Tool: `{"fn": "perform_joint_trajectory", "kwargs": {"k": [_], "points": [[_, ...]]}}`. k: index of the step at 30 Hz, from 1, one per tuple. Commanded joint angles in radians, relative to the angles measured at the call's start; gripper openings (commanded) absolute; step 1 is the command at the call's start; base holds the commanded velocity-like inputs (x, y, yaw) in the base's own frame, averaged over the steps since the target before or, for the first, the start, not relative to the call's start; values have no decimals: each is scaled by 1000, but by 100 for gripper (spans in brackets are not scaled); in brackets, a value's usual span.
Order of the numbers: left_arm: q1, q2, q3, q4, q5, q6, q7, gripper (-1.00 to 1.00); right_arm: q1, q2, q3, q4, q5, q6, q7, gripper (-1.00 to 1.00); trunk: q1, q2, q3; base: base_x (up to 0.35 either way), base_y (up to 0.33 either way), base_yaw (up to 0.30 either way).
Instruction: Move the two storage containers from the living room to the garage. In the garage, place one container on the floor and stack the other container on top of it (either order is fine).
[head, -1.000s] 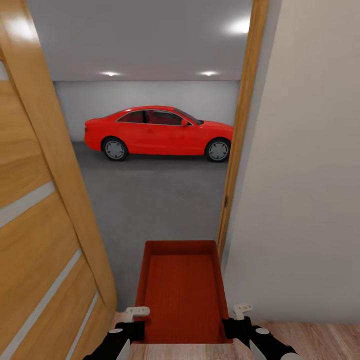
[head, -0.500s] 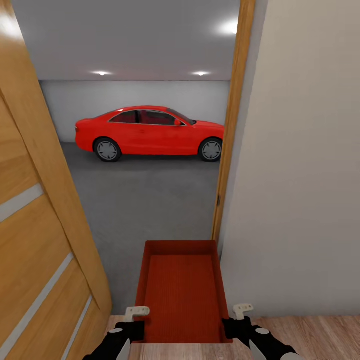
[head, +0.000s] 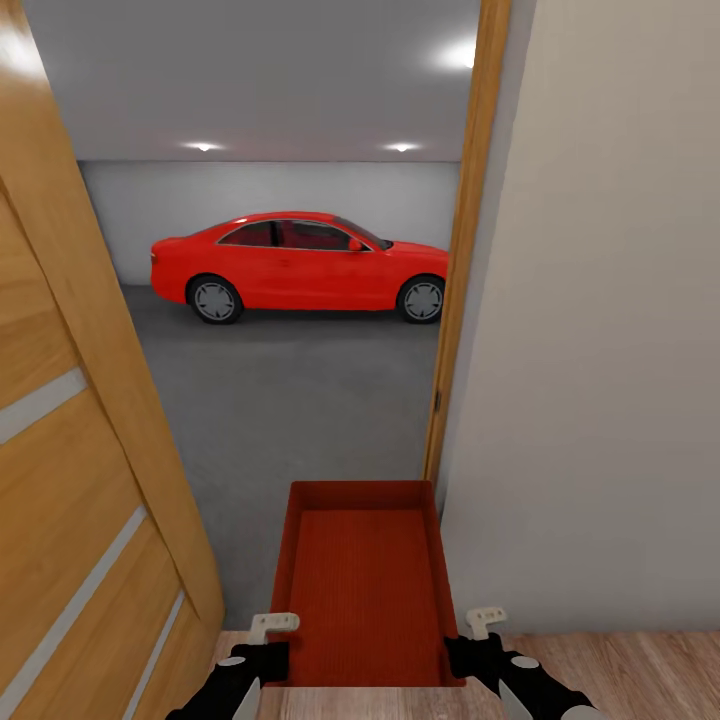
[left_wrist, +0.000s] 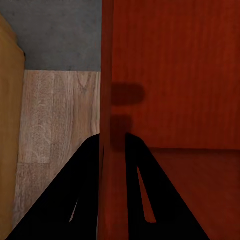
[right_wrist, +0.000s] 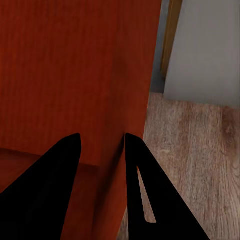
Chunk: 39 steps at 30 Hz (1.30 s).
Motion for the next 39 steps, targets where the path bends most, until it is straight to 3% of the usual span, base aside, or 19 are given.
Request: {"fn": "perform_joint_trajectory", "kwargs": {"k": [1, 16, 39], "points": [[-1, 45, 42, -17, 5, 6, -2, -100, -1, -19, -10, 3, 11, -5, 51, -100, 1, -2, -2, 0, 0, 0], [-1, 45, 42, -17, 5, 7, -2, -100, -1, -19, -10, 3, 11, -5, 51, -100, 1, -2, -2, 0, 170, 0], [-1, 45, 40, -17, 5, 7, -2, -100, -1, -19, -9, 3, 12, -5, 51, -100, 1, -2, -2, 26, 7, 0]]}}
